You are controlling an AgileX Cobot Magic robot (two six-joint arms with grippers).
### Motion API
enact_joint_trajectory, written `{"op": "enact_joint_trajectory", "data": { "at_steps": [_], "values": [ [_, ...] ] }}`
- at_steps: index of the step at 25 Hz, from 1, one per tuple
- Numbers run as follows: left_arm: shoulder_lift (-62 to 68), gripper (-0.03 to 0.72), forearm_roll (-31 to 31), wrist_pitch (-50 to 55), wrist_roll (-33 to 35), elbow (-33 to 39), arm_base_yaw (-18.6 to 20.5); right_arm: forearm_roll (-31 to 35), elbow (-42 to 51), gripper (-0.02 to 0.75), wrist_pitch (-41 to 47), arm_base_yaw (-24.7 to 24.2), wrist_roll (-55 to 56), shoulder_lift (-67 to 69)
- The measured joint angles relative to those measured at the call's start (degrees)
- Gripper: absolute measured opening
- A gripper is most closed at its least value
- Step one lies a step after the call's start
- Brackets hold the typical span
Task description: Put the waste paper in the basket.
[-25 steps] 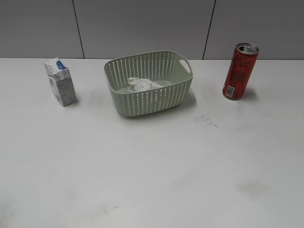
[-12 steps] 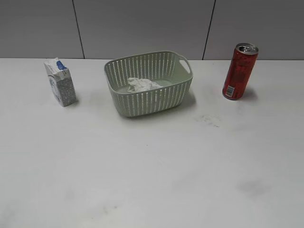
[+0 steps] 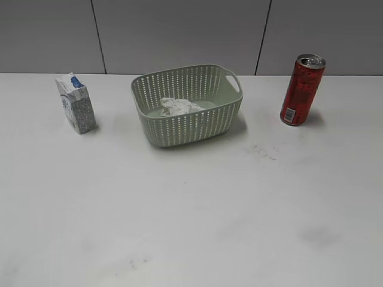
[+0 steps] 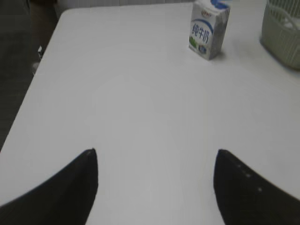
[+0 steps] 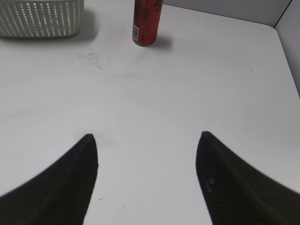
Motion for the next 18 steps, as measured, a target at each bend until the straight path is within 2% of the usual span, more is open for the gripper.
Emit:
{"op": "enact_joint_trajectory", "data": {
  "at_steps": [4,18],
  "values": [
    [-5.64,0.586,0.0,0.12,-0.13,0.1,0.0,0.0,0.0,0.494,0.0,0.0,0.0,0.0],
    [-6.02,0.586,0.26,0.1,-0.07,0.24,0.0,0.3,0.0,0.487,-0.01,0.0,0.0,0.0]
  ]
}}
